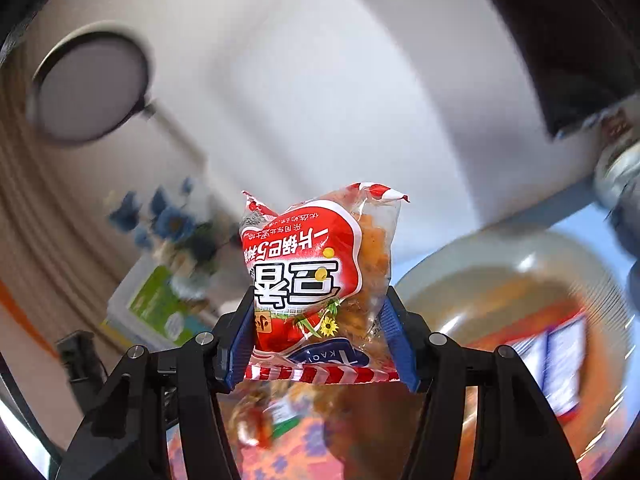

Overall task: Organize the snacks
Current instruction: 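Lift the striped bread bag into the amber bowl and open the right gripper, then move the right gripper to the orange-red wrapped bread and grasp it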

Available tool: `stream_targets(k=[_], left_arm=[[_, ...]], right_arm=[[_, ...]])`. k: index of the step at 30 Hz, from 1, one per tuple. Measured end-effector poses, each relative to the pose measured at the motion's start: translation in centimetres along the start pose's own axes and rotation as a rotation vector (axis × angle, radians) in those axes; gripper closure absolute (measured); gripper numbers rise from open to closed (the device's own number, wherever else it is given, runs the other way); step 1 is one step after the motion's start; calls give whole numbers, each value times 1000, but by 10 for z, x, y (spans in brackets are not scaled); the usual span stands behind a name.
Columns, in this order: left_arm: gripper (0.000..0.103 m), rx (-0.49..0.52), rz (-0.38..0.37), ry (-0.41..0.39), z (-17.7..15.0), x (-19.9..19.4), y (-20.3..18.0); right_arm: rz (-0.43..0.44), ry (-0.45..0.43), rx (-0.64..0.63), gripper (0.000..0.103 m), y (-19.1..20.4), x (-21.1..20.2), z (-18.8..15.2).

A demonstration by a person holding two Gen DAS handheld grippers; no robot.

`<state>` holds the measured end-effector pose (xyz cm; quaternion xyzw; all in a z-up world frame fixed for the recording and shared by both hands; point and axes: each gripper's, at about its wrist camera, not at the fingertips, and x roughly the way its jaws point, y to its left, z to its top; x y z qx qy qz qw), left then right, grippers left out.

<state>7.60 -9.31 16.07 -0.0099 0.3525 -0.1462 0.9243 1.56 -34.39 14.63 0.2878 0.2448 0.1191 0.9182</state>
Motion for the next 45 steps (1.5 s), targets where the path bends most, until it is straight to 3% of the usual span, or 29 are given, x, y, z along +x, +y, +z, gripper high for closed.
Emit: stream_targets(k=[4, 8, 10, 13, 17, 23, 26, 30, 34, 39, 45], left_arm=[[38, 73, -92, 17, 16, 28, -57], [14, 91, -162, 129, 12, 71, -89], [14, 92, -147, 190, 7, 87, -93], [14, 105, -111, 217, 2, 94, -88], [14, 90, -91, 201, 2, 85, -73], [14, 40, -59, 157, 8, 55, -22], [14, 6, 12, 112, 8, 34, 20], [11, -54, 66, 90, 0, 8, 88], [11, -119, 85, 112, -21, 1, 144], [11, -162, 80, 166, -57, 4, 187], [11, -195, 4, 238, -85, 30, 206]], right_arm=[[-101, 32, 26, 45, -31, 3, 25], [-169, 122, 84, 38, -64, 24, 22], [-219, 187, 147, 20, -84, 34, 17], [-251, 203, 172, 20, -89, 33, 16], [-248, 176, 122, 20, -61, 28, 15], [-150, 135, 26, 19, 4, 31, 14], [-88, 116, -48, 18, 50, 36, 3], [-4, 105, -126, 0, 98, 47, -26], [38, 122, -180, 0, 123, 61, -69], [24, 212, -220, 0, 134, 95, -122], [-38, 284, -343, 0, 140, 121, -177]])
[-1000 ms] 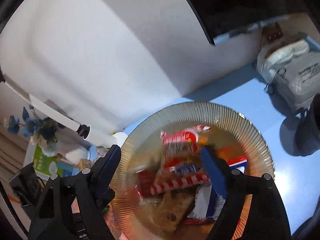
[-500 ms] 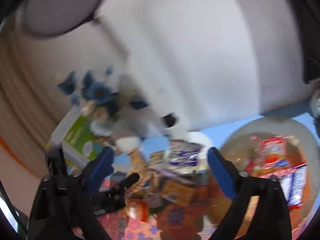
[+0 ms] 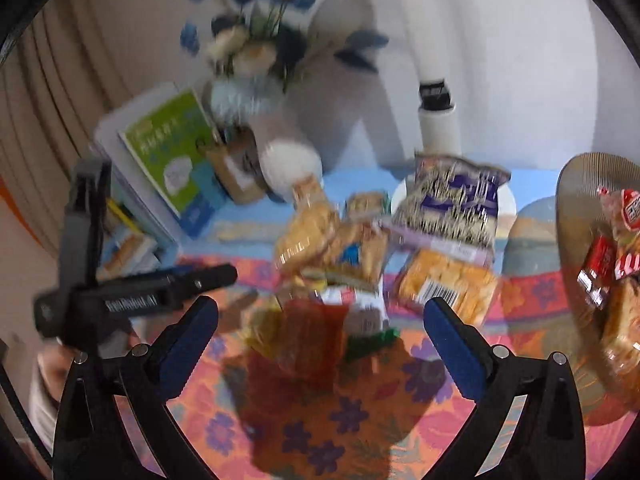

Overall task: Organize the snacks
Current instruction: 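Move the right gripper to the orange-red wrapped bread and grasp it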

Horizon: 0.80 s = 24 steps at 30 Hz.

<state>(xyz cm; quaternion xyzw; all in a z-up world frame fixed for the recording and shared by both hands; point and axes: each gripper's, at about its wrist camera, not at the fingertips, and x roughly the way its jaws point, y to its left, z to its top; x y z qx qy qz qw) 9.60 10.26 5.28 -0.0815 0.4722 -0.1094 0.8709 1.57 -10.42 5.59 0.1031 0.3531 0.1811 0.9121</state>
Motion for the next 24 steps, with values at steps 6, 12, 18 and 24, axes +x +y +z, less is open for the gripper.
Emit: stream_targets(k=[6, 12, 18, 24], left_arm=[[11, 40, -57, 62, -5, 28, -9], [0, 64, -76, 47, -14, 52, -8], [0, 144, -46, -60, -26, 55, -13], [0, 156, -41, -55, -26, 57, -17]], right_arm=[[-53, 95, -52, 0, 9, 42, -23], [-238, 115, 5, 1, -13, 63, -39], [-232, 70, 89, 0, -36, 50, -42], [-268, 85, 60, 0, -29, 52, -42]])
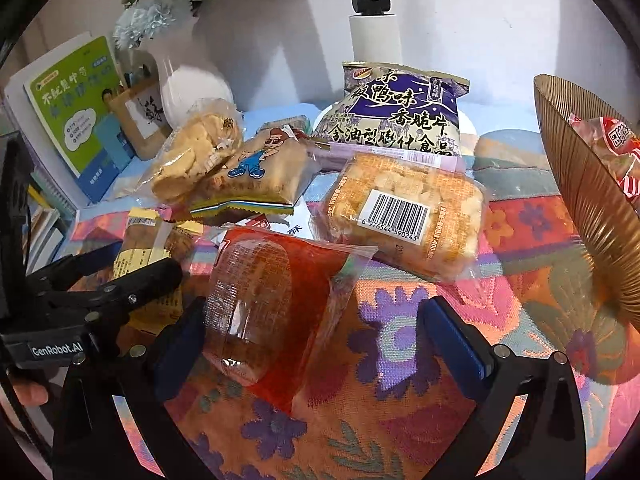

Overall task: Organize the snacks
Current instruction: 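Move the right gripper to the orange-red wrapped bread and grasp it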

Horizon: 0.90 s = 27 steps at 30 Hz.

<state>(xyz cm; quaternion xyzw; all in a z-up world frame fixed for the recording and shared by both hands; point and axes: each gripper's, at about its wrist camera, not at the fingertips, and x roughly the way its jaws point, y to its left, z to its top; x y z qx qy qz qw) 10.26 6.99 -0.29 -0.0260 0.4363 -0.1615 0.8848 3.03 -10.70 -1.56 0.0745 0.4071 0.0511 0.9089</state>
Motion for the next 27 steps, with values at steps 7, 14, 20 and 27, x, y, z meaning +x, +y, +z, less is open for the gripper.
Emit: stream_targets(k=[7, 14, 20, 27], left_arm=[[0, 4, 5, 1, 1, 0, 1], [0, 3, 4, 0, 0, 0, 1], [0, 3, 5, 0, 0, -1, 1], [0, 2, 5, 0, 0, -1, 1]], right_arm=[[3, -1, 3, 0, 1, 1, 0], [1, 0, 1, 0, 1, 1, 1], [2, 1, 1, 0, 1, 1, 1], [2, 1, 2, 0, 1, 1, 1]])
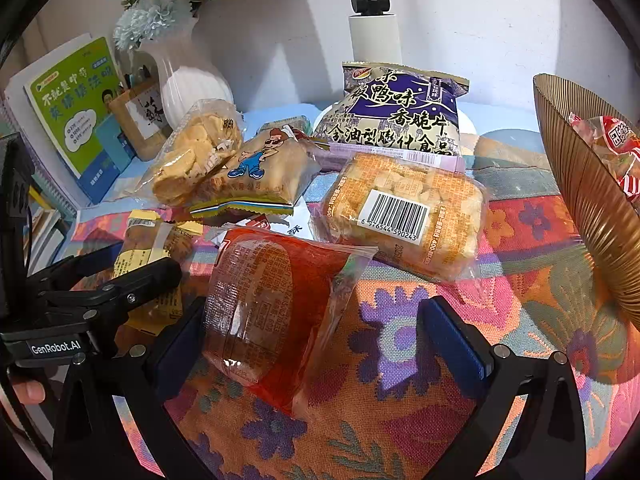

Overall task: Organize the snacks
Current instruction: 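Move the right gripper to the orange-red wrapped bread and grasp it, then lift the orange-red bread with the right gripper while the left grasps the yellow-labelled bread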

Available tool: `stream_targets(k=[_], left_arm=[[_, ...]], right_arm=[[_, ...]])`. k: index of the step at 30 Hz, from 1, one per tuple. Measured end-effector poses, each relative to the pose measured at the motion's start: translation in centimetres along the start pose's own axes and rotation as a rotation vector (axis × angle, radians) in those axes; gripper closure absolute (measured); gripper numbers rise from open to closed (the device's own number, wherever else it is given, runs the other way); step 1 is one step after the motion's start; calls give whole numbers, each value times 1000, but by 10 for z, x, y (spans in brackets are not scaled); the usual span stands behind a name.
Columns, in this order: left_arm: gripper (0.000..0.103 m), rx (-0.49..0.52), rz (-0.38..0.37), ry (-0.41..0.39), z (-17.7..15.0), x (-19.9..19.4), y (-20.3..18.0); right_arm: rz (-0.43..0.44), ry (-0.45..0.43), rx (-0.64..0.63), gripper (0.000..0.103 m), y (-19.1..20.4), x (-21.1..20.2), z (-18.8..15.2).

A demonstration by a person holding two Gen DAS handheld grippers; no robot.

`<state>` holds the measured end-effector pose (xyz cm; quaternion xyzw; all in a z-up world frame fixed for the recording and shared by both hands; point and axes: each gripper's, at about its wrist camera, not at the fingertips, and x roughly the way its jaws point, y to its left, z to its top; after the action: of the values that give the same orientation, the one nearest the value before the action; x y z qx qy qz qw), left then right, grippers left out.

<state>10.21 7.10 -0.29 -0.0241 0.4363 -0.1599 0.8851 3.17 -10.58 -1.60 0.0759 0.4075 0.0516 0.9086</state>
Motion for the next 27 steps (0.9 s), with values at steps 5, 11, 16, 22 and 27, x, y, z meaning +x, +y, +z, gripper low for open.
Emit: stream_targets(k=[5, 11, 16, 22, 27], left_arm=[[0, 0, 0, 0, 0, 0, 0], [0, -2, 0, -1, 0, 0, 0], [0, -2, 0, -1, 0, 0, 0], [0, -2, 0, -1, 0, 0, 0], [0, -2, 0, -1, 0, 0, 1]], right_arm=[[0, 0, 0, 0, 0, 0, 0], [25, -16, 13, 0, -2, -4, -2], [93, -31, 40, 0, -9, -9, -4], [123, -35, 16, 17, -4, -12, -5], [192, -87, -12, 55, 1, -21, -8]])
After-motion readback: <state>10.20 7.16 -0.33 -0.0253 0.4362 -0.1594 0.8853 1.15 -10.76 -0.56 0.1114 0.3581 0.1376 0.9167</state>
